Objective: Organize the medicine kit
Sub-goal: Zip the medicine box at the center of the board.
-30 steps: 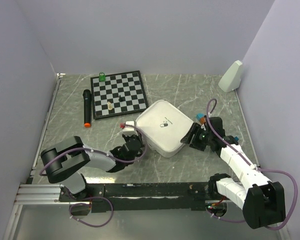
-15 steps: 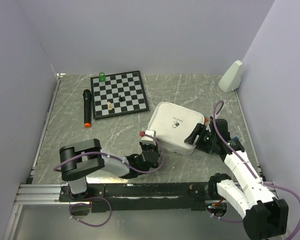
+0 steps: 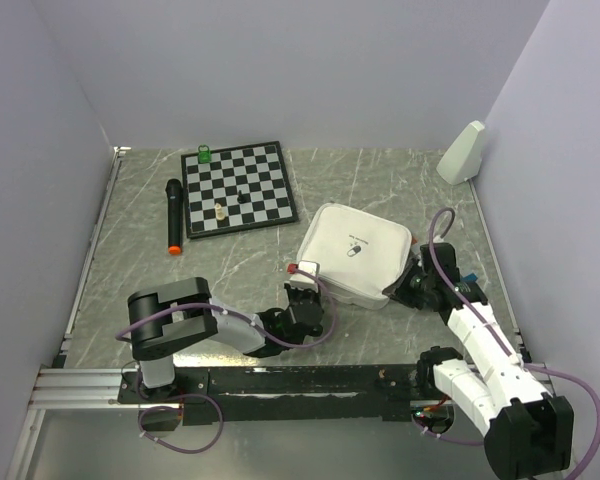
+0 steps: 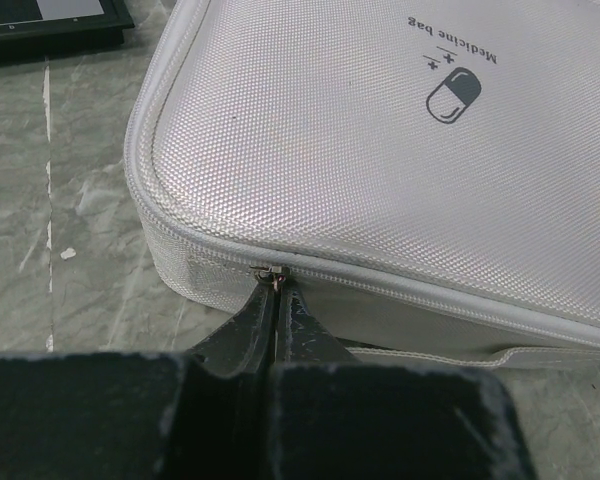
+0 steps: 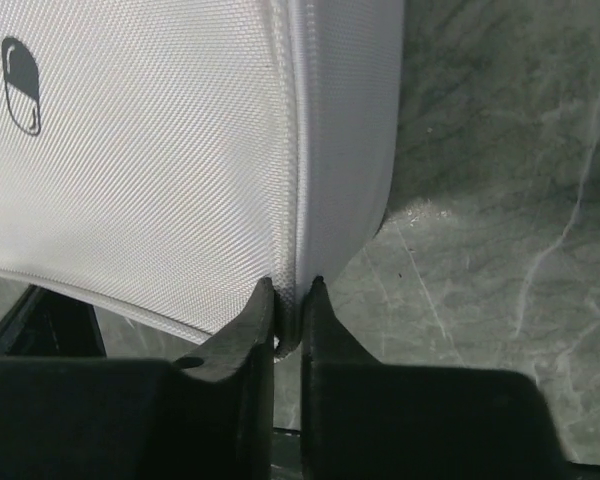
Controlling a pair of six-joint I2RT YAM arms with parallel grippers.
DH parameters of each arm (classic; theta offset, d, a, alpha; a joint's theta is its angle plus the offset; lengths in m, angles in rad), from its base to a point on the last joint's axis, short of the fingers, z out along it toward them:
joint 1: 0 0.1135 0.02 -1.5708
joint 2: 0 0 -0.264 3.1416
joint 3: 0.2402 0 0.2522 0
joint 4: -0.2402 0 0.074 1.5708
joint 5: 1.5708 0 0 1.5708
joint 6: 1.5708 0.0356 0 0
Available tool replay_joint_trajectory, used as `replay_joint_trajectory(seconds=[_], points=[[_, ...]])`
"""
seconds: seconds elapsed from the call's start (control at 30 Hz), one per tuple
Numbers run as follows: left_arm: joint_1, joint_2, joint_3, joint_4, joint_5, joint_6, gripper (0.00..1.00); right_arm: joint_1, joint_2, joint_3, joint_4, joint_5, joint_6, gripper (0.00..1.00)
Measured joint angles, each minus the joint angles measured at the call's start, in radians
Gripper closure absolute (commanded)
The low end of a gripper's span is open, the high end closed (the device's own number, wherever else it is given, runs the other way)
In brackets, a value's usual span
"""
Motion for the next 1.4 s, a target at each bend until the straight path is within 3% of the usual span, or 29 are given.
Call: replay_joint_trajectory(seconds=[0.27, 0.8, 1.13, 1.27, 1.33, 1.4], points=[[0.012, -0.019, -0.047, 0.034, 0.004, -0.029, 0.99, -0.002, 0.030, 0.002, 0.025, -0.007, 0.003, 1.00], [0.179, -0.143, -0.193, 0.071, 0.227, -0.200, 0.99, 0.014, 0.065, -0.013, 0.142, -0.097, -0.002, 1.00], [0.203, -0.180, -0.235, 0.079, 0.257, -0.221, 0.99, 0.021, 0.075, -0.018, 0.170, -0.127, -0.002, 1.00], [0.206, -0.198, -0.258, 0.090, 0.264, -0.215, 0.99, 0.021, 0.071, -0.021, 0.176, -0.163, -0.008, 0.54], [0.206, -0.200, -0.262, 0.090, 0.248, -0.205, 0.99, 0.021, 0.046, -0.027, 0.173, -0.188, -0.027, 0.41], [0.202, -0.200, -0.258, 0.080, 0.209, -0.187, 0.99, 0.021, 0.001, -0.026, 0.152, -0.190, -0.043, 0.37]])
